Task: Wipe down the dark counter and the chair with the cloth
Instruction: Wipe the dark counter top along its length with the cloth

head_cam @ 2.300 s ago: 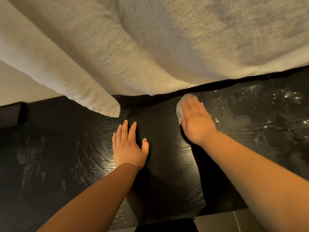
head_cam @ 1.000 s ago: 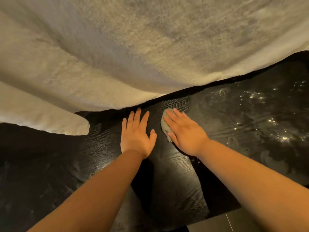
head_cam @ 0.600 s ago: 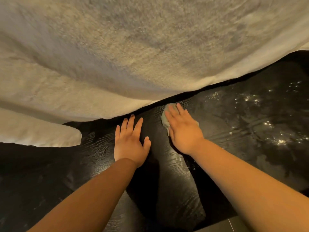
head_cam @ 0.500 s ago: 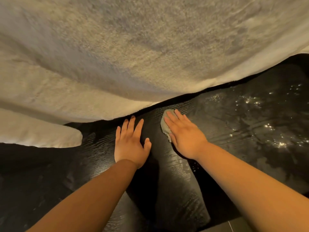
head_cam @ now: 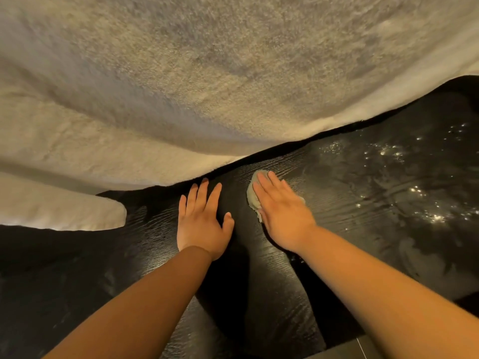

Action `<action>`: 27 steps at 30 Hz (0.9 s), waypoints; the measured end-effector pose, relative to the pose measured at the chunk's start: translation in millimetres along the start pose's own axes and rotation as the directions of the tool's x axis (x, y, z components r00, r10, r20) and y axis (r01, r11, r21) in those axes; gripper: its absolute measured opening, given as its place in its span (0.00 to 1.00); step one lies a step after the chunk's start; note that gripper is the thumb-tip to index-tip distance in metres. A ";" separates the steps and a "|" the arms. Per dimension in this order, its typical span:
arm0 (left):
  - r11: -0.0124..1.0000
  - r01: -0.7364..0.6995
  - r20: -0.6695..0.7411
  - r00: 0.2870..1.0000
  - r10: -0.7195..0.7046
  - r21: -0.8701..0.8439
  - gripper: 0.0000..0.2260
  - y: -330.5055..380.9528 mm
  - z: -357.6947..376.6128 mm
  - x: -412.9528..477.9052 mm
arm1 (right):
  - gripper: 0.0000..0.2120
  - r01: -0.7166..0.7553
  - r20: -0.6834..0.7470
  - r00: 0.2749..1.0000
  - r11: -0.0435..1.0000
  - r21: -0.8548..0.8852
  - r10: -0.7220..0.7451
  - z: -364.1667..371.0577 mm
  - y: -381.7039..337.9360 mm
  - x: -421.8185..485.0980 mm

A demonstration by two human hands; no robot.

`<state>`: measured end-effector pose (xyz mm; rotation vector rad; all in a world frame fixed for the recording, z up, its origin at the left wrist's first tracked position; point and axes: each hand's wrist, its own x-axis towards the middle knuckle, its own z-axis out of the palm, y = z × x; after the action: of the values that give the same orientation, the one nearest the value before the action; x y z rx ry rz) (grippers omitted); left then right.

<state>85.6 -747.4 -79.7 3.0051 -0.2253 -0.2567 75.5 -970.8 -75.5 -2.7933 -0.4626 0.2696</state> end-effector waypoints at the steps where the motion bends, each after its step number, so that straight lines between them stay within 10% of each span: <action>1: 1.000 -0.001 -0.007 1.000 0.001 0.003 0.34 -0.2 0.1 -0.3 | 0.32 0.030 0.000 1.000 0.999 0.010 -0.030 -2.5 9.2 -1.3; 8: 1.000 -0.014 -0.047 0.999 0.014 -0.003 0.33 1.0 -0.4 -1.1 | 0.31 -0.358 -0.086 0.928 0.931 0.067 0.363 -26.6 56.3 15.5; 16: 1.000 -0.014 -0.042 0.999 0.014 0.002 0.34 -0.3 1.5 -0.7 | 0.32 0.053 0.014 0.999 0.997 -0.063 -0.052 11.4 -5.9 -34.7; 23: 1.000 -0.013 -0.045 0.999 0.013 -0.004 0.34 0.4 1.0 0.2 | 0.31 -0.387 -0.122 0.914 0.922 0.024 0.387 -15.6 47.6 -20.5; 27: 1.000 -0.019 -0.048 0.999 0.019 0.000 0.34 1.1 -0.9 0.7 | 0.32 -0.292 -0.124 0.949 0.956 -0.002 0.289 6.1 -17.4 -33.0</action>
<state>86.3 -748.5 -78.8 3.0027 -0.2486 -0.1831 38.4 -964.7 -71.2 -2.8714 -0.0222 0.1544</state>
